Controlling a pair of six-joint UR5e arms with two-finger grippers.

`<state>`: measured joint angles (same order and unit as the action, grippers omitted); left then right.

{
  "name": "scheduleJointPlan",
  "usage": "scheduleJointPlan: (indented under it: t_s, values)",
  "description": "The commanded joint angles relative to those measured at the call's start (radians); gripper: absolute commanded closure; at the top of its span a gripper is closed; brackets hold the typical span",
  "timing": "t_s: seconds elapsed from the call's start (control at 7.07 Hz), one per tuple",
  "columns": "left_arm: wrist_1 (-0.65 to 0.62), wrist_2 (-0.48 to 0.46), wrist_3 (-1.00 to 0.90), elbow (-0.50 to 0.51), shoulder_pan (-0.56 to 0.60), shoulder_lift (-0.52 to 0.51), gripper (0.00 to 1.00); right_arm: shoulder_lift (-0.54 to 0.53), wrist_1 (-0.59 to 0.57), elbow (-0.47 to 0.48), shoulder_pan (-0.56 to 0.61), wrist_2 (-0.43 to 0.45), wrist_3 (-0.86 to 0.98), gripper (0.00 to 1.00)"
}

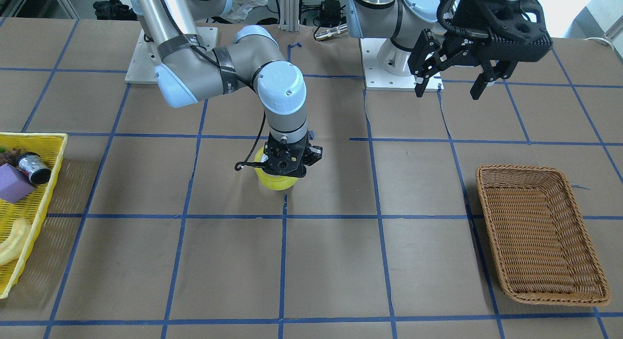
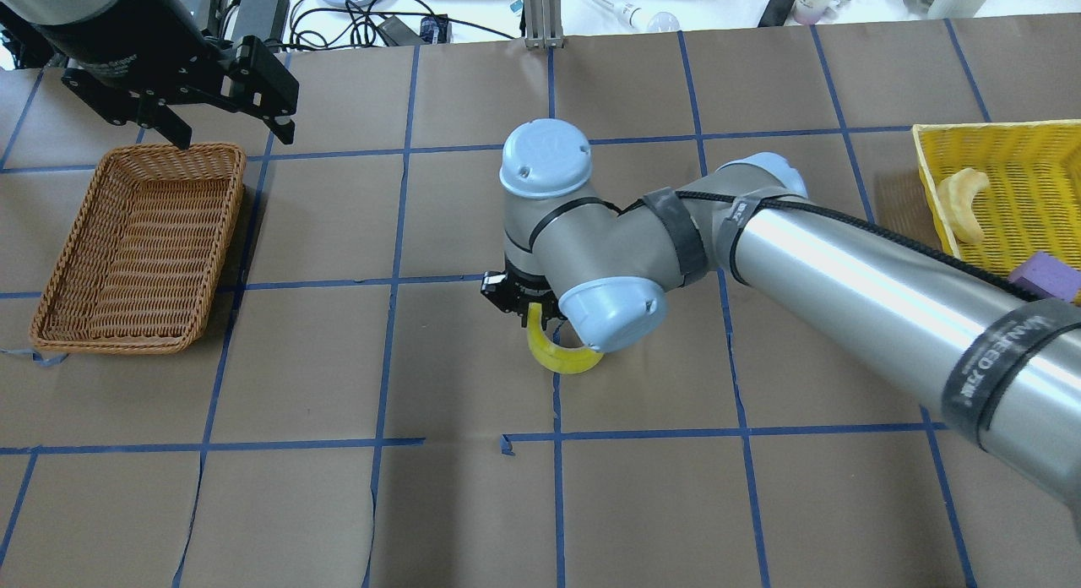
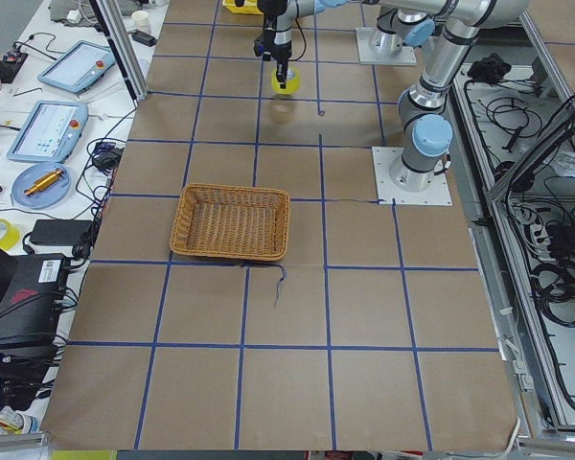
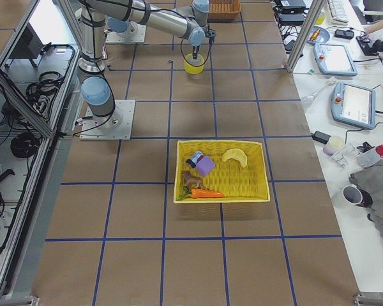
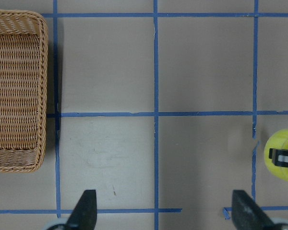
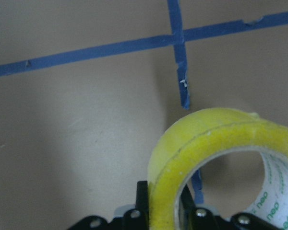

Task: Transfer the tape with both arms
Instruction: 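Carry the tape roll to the table center and set it down, then release the tape and raise the right gripper while the left gripper reaches for the tape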

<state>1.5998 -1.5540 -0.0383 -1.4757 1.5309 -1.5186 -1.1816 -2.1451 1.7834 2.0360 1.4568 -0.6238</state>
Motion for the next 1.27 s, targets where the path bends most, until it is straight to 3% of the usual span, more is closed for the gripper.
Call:
scheduleJointPlan:
  t_s: [0.0,0.28,0.57,0.85,0.99,1.13]
  values:
    - [0.000,0.000,0.000,0.000,0.000,0.000,0.00,0.028,-0.016,0.008,0.035,-0.007,-0.078,1.00]
    - [-0.001,0.000,-0.005,-0.002,0.000,0.000,0.00,0.028,-0.035,0.008,0.033,0.005,-0.073,0.00]
    - [-0.001,0.003,0.006,-0.008,0.006,-0.020,0.00,-0.031,-0.021,-0.042,-0.055,0.019,0.050,0.00]
    - [-0.036,0.072,0.311,-0.090,0.066,-0.064,0.00,-0.155,0.139,-0.056,-0.327,0.017,0.370,0.00]
    - [-0.148,0.066,0.465,-0.173,0.146,-0.109,0.00,-0.209,0.231,-0.055,-0.408,0.040,0.492,0.00]
    - [-0.291,0.064,0.673,-0.275,0.238,-0.156,0.00,-0.304,0.354,-0.058,-0.442,0.121,0.522,0.00]
